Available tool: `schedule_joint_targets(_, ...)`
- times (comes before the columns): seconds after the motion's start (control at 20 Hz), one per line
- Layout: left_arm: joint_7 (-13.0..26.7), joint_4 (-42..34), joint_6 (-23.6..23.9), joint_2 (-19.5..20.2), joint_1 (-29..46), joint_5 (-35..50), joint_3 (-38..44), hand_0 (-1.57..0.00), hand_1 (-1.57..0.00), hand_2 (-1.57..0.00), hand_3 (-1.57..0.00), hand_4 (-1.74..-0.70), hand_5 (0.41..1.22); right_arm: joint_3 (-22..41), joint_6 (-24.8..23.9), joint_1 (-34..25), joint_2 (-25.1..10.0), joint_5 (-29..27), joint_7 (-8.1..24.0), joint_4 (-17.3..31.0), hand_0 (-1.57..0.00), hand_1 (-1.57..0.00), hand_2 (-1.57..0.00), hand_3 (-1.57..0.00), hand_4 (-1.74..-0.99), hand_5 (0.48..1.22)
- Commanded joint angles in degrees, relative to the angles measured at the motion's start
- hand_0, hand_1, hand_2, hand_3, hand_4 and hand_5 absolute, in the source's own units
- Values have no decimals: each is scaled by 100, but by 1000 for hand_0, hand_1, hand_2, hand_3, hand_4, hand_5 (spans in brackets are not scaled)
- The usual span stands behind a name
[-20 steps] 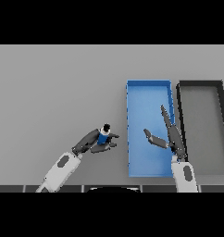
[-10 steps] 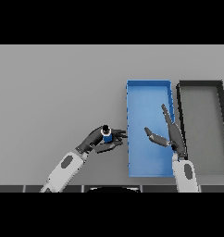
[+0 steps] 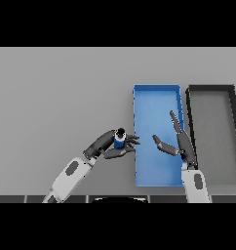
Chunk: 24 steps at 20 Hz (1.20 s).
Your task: Pick up the blue pipe and place it into the blue bin.
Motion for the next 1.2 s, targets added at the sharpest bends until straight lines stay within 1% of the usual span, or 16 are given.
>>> schedule_joint_targets(0.0, -12, 1, -30, 22, 2, 2, 36, -1568, -1569, -1569, -1569, -1473, 1220, 0, -1, 4, -6, 1, 25, -30, 1, 1, 1, 1, -1124, 578)
schedule_joint_targets(0.05, 75, -19, -23, -28, 10, -51, -1, -1569, -1569, -1569, -1569, -1473, 1220, -2, 3, 5, -15, -3, 52, -56, 1, 1, 1, 1, -1122, 578)
schedule_joint_targets(0.2, 86, -64, -87, -21, 55, -66, 65, -1570, -1570, -1570, -1570, -1474, 1220, -3, 41, 65, -50, -45, 99, -215, 1, 1, 1, 1, -1133, 578)
schedule_joint_targets(0.3, 62, -26, -134, -49, 77, -120, 81, -1570, -1570, -1570, -1570, -1474, 1220, -14, 34, 16, -29, -66, 204, -181, 1, 1, 1, 1, -1185, 578)
schedule_joint_targets(0.35, 15, 10, -153, -59, 85, -155, 96, -1570, -1571, -1571, -1571, -1474, 1220, -22, 32, 50, -41, -61, 176, -180, 1, -3, 1, 1, -1191, 577)
schedule_joint_targets(0.4, -4, -34, -147, -75, 114, -189, 97, -1571, -1571, -1571, -1571, -1474, 1221, -52, 76, 68, -36, -159, 74, -203, 1, -11, -3, 1, -1194, 572)
schedule_joint_targets(0.45, -144, -13, -202, -26, 148, -190, 146, -1571, -1571, -1571, -1571, -1475, 1221, -101, 181, -17, -24, -370, -11, -255, 1, -19, -18, 1, -1178, 569)
schedule_joint_targets(0.55, -72, 32, -266, -79, 93, -201, 174, -1571, -1571, -1571, -1571, -1475, 1221, -221, 479, -135, -23, -939, -309, -472, 1, -17, -32, 1, -1172, 579)
schedule_joint_targets(0.6, -2, 38, -280, -112, 66, -214, 182, -1571, -1571, -1571, -1571, -1475, 1221, -234, 685, -138, -137, -1150, -391, -656, 1, -14, -25, 1, -1175, 592)
schedule_joint_targets(0.65, 51, 50, -255, -147, 52, -250, 202, -1571, -1571, -1571, -1571, -1475, 1221, -248, 862, -237, -257, -1357, -330, -816, 1, -11, -20, 1, -1169, 597)
schedule_joint_targets(0.75, 39, -73, -300, -103, 145, -282, 207, -1571, -1571, -1571, -1571, -1474, 1221, -196, 1211, -409, -614, -1640, 16, -1207, 1, -6, -12, 1, -1165, 589)
schedule_joint_targets(0.8, 21, -117, -320, -86, 206, -319, 197, -1571, -1571, -1571, -1571, -1474, 1221, -196, 1411, -450, -791, -1883, 222, -1381, 1, -5, -10, 1, -1171, 579)
schedule_joint_targets(0.9, 43, -112, -318, -127, 221, -393, 209, -1571, -1571, -1571, -1571, -1473, 1221, 42, 1677, -678, -977, -2026, 666, -1666, 1, -3, -6, 1, -1185, 554)
schedule_joint_targets(1.0, 18, -73, -367, -132, 187, -405, 283, -1571, -1571, -1571, -1571, -1473, 1221, 211, 1841, -924, -1160, -2112, 900, -1969, 1, -1, -3, 1, -1205, 539)
schedule_joint_targets(1.05, 14, -88, -389, -128, 186, -458, 275, -1571, -1571, -1571, -1571, -1474, 1221, 311, 1987, -980, -1219, -2169, 898, -2052, 1, -1, -3, 1, -1219, 537)
schedule_joint_targets(1.15, 21, -60, -448, -177, 167, -502, 276, -1571, -1571, -1571, -1571, -1474, 1221, 503, 2124, -1205, -1282, -2320, 1180, -2215, 1, 0, -1, 1, -1246, 526)
